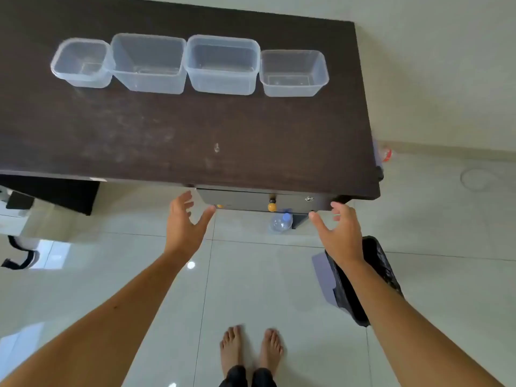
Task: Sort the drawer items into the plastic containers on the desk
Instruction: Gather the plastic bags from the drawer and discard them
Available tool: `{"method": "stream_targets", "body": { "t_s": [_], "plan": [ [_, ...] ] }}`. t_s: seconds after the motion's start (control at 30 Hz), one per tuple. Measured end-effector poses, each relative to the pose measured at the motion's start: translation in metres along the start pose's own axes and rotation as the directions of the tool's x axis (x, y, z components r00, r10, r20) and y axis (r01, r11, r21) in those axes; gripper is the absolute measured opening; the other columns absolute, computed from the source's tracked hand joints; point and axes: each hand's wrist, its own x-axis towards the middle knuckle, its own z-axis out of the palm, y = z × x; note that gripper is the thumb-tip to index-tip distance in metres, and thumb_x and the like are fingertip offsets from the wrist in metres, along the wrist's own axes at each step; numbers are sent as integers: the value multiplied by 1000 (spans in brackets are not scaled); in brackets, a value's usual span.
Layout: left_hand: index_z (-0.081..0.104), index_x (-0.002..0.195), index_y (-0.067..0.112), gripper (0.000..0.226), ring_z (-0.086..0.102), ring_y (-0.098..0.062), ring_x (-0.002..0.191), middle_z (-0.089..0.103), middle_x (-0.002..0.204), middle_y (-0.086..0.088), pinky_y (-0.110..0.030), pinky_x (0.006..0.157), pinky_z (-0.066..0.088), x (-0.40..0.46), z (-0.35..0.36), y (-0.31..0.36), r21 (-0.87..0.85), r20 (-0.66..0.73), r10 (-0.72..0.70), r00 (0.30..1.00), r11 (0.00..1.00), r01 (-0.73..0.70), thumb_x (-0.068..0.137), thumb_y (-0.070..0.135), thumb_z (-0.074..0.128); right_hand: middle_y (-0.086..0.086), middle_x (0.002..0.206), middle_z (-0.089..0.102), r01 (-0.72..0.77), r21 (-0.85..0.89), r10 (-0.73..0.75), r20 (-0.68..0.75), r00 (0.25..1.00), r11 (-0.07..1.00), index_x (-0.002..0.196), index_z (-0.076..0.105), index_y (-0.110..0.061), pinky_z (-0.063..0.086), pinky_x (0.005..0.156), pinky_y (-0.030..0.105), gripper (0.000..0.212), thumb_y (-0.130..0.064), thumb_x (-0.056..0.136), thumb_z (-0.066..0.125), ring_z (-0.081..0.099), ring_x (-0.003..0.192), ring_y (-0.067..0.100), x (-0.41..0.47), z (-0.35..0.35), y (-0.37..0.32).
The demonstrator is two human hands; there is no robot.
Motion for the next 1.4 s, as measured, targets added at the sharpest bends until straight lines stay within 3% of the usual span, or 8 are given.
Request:
{"method": "stream_targets", "body": {
  "t_s": [0.17,0.23,0.4,0.5,0.7,0.97,1.17,1.4],
  "plan": [
    [46,146,16,69,54,-21,133,56,148,-3,-33,105,45,24,14,1,-13,27,-49,998,999,49,93,53,69,-5,97,74,-62,131,54,63,997,989,104,74,-16,58,84,31,38,-52,92,75,69,91,7,5,38,-8],
    [50,143,16,62,54,-21,135,59,145,-2,-31,107,44,27,19,-1,-53,14,-42,999,998,43,96,54,64,-7,90,75,-50,194,29,111,993,980,105,76,-15,57,81,24,33,-46,93,77,68,85,0,6,57,-16],
    [58,121,12,44,64,-17,118,70,121,-2,-24,99,50,35,24,-4,-62,-65,-49,997,997,45,100,51,59,-10,88,77,-13,274,-40,185,982,962,103,78,-14,50,76,10,28,-41,98,72,71,85,0,13,93,-32],
    [56,108,14,36,65,-15,108,70,110,-3,-2,79,42,38,23,-5,-45,-98,-33,995,999,29,101,49,60,-5,90,80,-10,304,-56,208,977,952,95,76,-15,51,78,15,25,-37,101,68,74,86,3,17,103,-33],
    [57,106,13,36,63,-12,98,67,104,0,2,74,44,38,23,-5,-97,-124,-18,992,995,6,99,47,64,-1,87,81,12,332,-78,186,979,943,89,71,-16,52,77,12,25,-34,105,64,76,85,11,17,104,-31],
    [58,106,15,35,61,-5,92,65,99,5,-6,75,44,36,22,-6,-102,-119,-10,993,995,-2,98,48,64,-1,86,80,39,301,-92,165,982,953,89,71,-18,50,72,10,24,-35,104,65,74,84,12,13,100,-34],
    [55,106,16,33,60,-4,92,64,100,4,-8,76,44,23,19,-15,-108,-101,-8,995,994,-3,98,47,65,-5,85,78,10,295,-63,169,984,955,91,71,-18,46,69,3,23,-35,105,64,66,76,-11,-4,99,-29],
    [55,107,14,33,61,-8,95,66,102,0,-14,82,49,-2,17,-33,-140,-96,1,995,990,-14,98,44,67,-5,84,79,-14,298,-42,180,983,954,92,71,-17,44,68,3,23,-34,104,64,68,76,-8,-35,97,-17]
  ]
}}
